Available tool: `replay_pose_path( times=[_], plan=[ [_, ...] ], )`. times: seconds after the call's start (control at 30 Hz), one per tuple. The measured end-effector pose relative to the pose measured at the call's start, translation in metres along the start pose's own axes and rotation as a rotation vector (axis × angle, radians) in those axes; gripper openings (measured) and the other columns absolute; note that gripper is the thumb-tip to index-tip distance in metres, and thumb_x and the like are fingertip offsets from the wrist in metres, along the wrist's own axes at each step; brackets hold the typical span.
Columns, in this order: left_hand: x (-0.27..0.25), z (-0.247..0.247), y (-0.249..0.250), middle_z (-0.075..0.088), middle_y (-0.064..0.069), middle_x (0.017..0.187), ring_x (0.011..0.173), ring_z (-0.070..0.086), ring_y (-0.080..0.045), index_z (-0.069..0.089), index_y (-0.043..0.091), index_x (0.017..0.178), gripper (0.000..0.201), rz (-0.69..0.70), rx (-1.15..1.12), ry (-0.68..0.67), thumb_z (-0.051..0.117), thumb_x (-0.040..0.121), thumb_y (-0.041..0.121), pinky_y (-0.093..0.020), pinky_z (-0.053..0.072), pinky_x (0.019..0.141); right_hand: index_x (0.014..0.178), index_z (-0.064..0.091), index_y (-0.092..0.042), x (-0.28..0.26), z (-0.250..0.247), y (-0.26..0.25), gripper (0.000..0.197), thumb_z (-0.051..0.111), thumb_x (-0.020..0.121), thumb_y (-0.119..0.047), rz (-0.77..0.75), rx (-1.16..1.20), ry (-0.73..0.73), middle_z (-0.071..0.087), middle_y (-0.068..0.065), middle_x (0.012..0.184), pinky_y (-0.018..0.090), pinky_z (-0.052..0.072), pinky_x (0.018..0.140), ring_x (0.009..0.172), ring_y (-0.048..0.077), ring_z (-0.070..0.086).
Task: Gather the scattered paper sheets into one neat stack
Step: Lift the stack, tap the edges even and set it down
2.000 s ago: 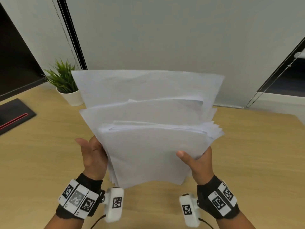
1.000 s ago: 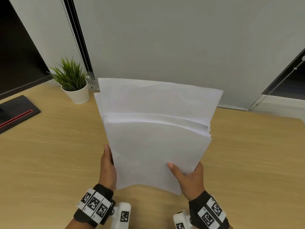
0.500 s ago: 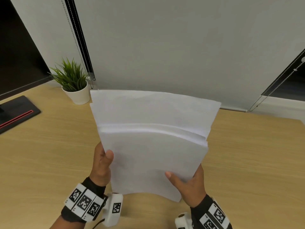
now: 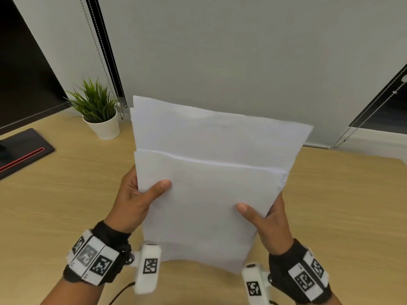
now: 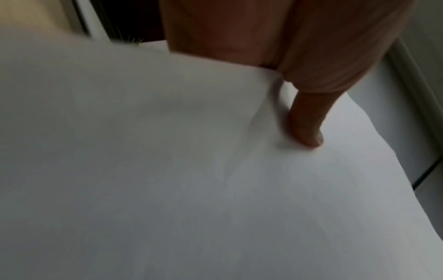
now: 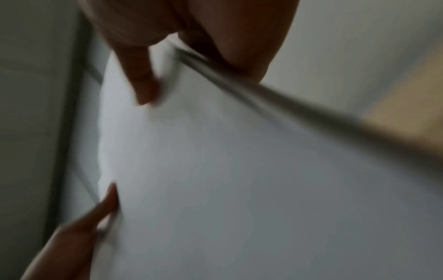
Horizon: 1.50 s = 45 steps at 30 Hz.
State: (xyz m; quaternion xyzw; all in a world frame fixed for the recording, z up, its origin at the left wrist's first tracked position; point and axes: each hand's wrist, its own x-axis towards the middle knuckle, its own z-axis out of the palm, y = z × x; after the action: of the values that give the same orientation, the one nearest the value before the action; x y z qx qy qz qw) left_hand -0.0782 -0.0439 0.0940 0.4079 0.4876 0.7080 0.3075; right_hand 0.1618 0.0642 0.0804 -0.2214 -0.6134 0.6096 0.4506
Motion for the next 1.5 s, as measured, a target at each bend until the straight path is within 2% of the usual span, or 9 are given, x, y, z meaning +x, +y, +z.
replay_pose_path(
  times=[0.33,0.47,0.57,0.73,0.87,1.0,1.13,1.23,1.5],
  plan=[
    [0.002,-0.012,-0.025,0.078,0.007,0.099,0.092,0.073,-0.011,0.077,0.03,0.095,0.024,-0.059,0.043,-0.046,0.081,0.071,0.026,-0.024,0.058,0.076,0.116,0.061,-0.008,-0.02,-0.01,0.068,0.042,0.071,0.078,0.006,0.314,-0.199,0.021,0.071,-0.002,0.113,0.025,0.057,0.082,0.102,0.015,0.07],
    [-0.014,-0.032,-0.039,0.076,-0.002,0.107,0.1,0.072,-0.023,0.07,0.013,0.106,0.069,-0.239,0.172,-0.135,0.087,0.051,0.052,-0.03,0.059,0.08,0.121,0.057,-0.006,-0.028,-0.009,0.072,0.046,0.071,0.078,0.006,0.299,-0.246,0.047,0.069,-0.007,0.115,0.025,0.056,0.085,0.105,0.011,0.068],
    [-0.022,-0.026,-0.042,0.075,0.007,0.109,0.1,0.071,-0.014,0.066,0.014,0.11,0.069,-0.212,0.259,-0.119,0.08,0.058,0.057,-0.031,0.059,0.084,0.12,0.057,-0.01,-0.032,-0.002,0.071,0.044,0.068,0.08,0.006,0.257,-0.291,0.082,0.068,-0.011,0.115,0.035,0.053,0.095,0.104,0.006,0.067],
    [-0.022,0.01,-0.028,0.071,0.023,0.107,0.102,0.066,0.002,0.06,0.02,0.113,0.034,0.1,0.306,0.068,0.068,0.079,0.021,-0.018,0.054,0.087,0.113,0.056,-0.02,-0.024,0.02,0.051,0.044,0.062,0.082,0.011,0.014,-0.325,0.229,0.069,-0.029,0.101,0.015,0.053,0.085,0.096,-0.007,0.066],
    [-0.026,0.033,-0.024,0.067,0.02,0.115,0.113,0.063,-0.008,0.052,0.028,0.123,0.043,0.219,0.263,0.187,0.063,0.083,0.019,-0.026,0.051,0.095,0.122,0.047,-0.022,-0.02,0.028,0.047,0.054,0.061,0.082,0.013,-0.086,-0.343,0.284,0.062,-0.037,0.105,0.002,0.044,0.084,0.1,-0.013,0.061],
    [-0.031,0.032,-0.028,0.063,0.018,0.119,0.113,0.06,-0.005,0.048,0.038,0.124,0.052,0.165,0.183,0.157,0.066,0.076,0.025,-0.024,0.051,0.093,0.109,0.047,-0.059,-0.023,0.023,0.051,0.083,0.071,0.074,0.011,-0.034,-0.324,0.246,0.063,-0.031,0.107,0.008,0.047,0.083,0.101,-0.008,0.061],
    [-0.016,0.022,-0.008,0.065,0.017,0.115,0.107,0.06,-0.005,0.049,0.024,0.124,0.052,0.234,0.041,0.095,0.058,0.082,0.054,-0.023,0.049,0.088,0.127,0.046,-0.022,-0.01,0.011,0.033,0.07,0.079,0.067,-0.007,-0.087,-0.22,0.173,0.064,-0.01,0.114,0.015,0.051,0.084,0.107,0.006,0.062],
    [0.007,0.015,0.01,0.072,0.015,0.103,0.1,0.064,-0.008,0.058,0.024,0.116,0.083,0.089,-0.13,0.206,0.054,0.058,0.084,-0.024,0.05,0.083,0.124,0.044,0.01,0.009,0.005,0.018,0.073,0.074,0.064,-0.021,-0.137,-0.07,0.133,0.063,0.02,0.114,0.026,0.055,0.08,0.103,0.023,0.066],
    [0.016,0.022,0.011,0.074,0.008,0.105,0.101,0.066,-0.011,0.068,0.032,0.111,0.077,0.018,-0.117,0.166,0.034,0.068,0.086,-0.026,0.051,0.084,0.123,0.046,0.001,0.02,0.013,0.003,0.066,0.069,0.065,-0.02,-0.113,0.005,0.107,0.065,0.005,0.112,0.029,0.055,0.08,0.104,0.023,0.065]
  ],
)
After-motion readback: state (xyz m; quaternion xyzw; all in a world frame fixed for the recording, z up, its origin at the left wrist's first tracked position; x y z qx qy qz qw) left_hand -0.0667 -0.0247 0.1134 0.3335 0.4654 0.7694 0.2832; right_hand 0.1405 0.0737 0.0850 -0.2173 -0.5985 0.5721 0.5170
